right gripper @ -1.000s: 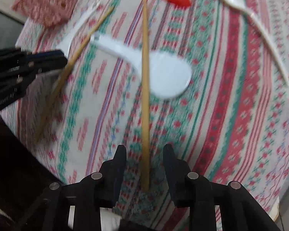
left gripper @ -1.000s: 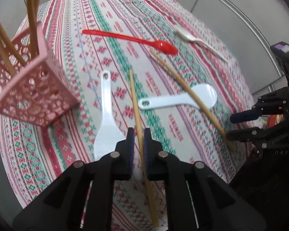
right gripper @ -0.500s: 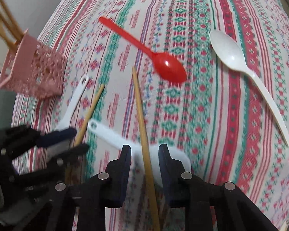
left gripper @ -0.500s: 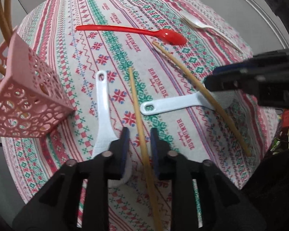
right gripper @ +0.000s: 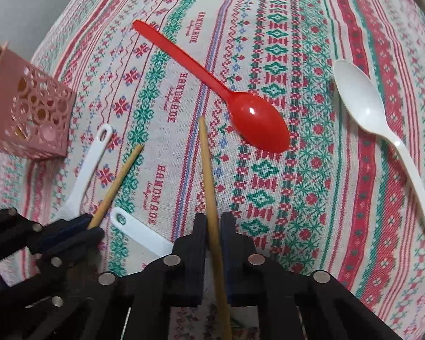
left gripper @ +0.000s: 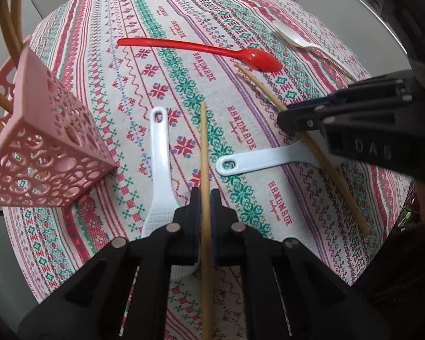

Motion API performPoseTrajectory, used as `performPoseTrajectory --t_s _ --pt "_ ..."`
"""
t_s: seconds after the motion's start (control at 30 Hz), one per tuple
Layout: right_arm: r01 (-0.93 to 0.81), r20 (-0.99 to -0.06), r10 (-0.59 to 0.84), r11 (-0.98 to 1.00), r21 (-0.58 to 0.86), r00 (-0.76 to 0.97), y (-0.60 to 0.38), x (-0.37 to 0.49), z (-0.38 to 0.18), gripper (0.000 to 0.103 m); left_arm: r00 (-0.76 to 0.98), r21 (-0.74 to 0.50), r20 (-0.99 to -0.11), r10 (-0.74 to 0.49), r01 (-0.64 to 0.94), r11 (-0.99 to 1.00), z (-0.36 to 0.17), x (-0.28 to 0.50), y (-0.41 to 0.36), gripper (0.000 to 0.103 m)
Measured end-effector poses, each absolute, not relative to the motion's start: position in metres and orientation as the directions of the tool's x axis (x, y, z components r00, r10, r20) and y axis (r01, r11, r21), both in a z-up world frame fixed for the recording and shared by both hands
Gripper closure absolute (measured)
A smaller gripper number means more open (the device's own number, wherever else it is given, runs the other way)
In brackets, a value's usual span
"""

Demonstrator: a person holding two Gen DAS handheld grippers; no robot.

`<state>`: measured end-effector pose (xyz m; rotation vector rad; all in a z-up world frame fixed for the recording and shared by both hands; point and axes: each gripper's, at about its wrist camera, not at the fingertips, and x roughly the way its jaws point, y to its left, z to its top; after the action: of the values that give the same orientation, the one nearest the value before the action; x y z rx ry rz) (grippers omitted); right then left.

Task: Organize utensils
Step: 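Lift both chopsticks upright toward the pink holder with both grippers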

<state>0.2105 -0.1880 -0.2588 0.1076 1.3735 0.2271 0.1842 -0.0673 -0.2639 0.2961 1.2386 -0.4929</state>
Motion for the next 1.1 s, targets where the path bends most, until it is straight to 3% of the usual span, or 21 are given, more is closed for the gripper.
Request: performPoseTrajectory --t_s 0.57,0.8,1.1 --pt "-0.072 -0.885 0.258 0.966 0.250 0.387 -0.208 0.164 -0.185 0.097 0.394 -0.133 -0.845 -0.362 0.501 0.855 -0.188 0.161 -0.037 0.096" --pt "-0.079 -0.811 0.264 0.962 0.262 0.522 -0.213 0.142 -0.134 0.097 0.512 -0.171 -0.728 -0.456 0.508 0.844 -0.138 0.148 -0.020 0.096" --pt "-0.093 -0.699 0.275 0.953 0.287 0.661 -0.213 0.132 -0.079 0.097 0.706 -0.180 -0.498 -0.503 0.484 0.857 -0.073 0.143 0.021 0.096"
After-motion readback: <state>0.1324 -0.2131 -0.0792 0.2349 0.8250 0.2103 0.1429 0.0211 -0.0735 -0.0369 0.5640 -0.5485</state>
